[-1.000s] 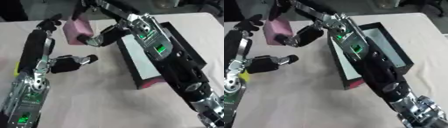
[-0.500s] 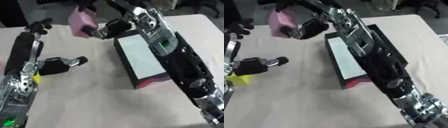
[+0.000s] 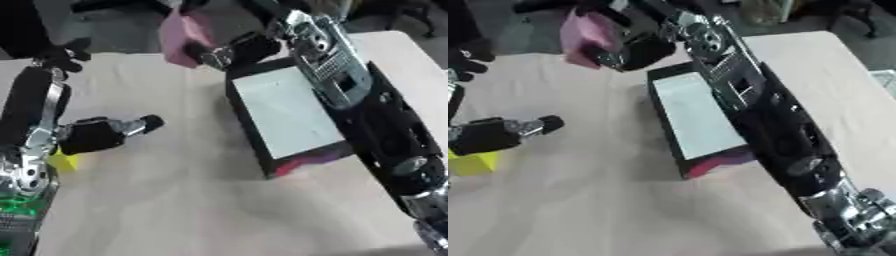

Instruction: Pick up the objects with one hand, pass them to the other hand, and then place them into the box on the other side of the table.

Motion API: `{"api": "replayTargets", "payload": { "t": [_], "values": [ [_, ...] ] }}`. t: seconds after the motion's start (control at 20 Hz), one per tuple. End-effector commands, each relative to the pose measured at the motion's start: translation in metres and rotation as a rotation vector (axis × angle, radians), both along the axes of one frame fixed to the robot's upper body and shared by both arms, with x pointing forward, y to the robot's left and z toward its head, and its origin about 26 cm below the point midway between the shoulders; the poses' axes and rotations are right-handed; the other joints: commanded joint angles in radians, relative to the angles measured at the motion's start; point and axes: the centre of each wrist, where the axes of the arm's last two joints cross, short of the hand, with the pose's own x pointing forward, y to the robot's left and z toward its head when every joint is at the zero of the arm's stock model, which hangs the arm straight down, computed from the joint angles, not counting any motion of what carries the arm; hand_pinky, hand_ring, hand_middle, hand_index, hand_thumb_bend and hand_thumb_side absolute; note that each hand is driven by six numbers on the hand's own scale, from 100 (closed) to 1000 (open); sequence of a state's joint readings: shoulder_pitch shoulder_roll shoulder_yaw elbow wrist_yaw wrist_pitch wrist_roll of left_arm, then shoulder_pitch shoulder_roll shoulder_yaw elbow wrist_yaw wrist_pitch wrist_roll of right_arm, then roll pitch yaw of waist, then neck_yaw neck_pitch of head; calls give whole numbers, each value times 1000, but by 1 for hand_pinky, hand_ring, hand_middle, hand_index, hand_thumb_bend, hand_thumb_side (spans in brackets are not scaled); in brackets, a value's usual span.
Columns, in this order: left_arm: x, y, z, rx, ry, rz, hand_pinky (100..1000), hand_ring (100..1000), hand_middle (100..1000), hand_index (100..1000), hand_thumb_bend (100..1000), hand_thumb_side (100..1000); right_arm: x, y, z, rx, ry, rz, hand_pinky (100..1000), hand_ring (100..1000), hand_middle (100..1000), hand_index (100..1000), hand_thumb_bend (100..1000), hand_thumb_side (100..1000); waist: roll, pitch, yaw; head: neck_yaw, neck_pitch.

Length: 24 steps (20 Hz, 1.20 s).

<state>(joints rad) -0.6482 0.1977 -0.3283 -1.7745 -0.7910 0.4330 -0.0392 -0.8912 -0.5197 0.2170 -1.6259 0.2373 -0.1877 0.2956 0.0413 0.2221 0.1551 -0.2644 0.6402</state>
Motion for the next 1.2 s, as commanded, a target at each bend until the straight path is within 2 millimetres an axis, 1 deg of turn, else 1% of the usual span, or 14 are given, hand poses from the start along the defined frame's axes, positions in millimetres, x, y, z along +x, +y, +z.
{"api": "replayTargets", "payload": {
  "t": [0.05,0.25,0.3,0.45,0.65,0.95,1.1,1.2],
  "values": [
    [-2,8,9,-1,-30,9,794,760,746,923,941,466,-7,-19,16,1,-27,-38,763,714,272,641,306,100,-3,-39,-2,7,0],
    [-2,9,9,-2,-30,9,794,760,746,923,941,466,-9,-24,18,4,-12,-41,763,714,272,641,306,100,-4,-40,-2,7,0],
    [-2,11,9,0,-29,17,795,759,743,921,945,464,-8,-29,17,1,-1,-58,777,738,269,662,307,100,-7,-40,-8,7,6],
    [-2,16,8,4,-29,27,793,753,739,921,948,464,-6,-62,11,-10,70,-145,782,748,267,672,309,100,-13,-43,-12,0,18],
    [-3,15,10,0,-35,17,792,751,733,918,951,463,-18,-97,18,-38,109,-204,788,757,266,681,310,100,-12,-42,-3,-6,17],
    [-4,15,12,-4,-36,7,793,753,730,915,955,464,-27,-129,21,-52,151,-253,785,755,270,682,313,100,-12,-40,2,-13,12],
    [-4,15,12,-4,-39,7,794,753,730,915,957,463,-30,-142,17,-70,149,-293,782,753,272,679,316,100,-12,-39,3,-20,7],
    [-4,15,13,-4,-42,6,794,754,730,915,959,462,-31,-151,12,-91,156,-323,781,754,274,680,317,100,-12,-39,3,-23,3]
  ]
}}
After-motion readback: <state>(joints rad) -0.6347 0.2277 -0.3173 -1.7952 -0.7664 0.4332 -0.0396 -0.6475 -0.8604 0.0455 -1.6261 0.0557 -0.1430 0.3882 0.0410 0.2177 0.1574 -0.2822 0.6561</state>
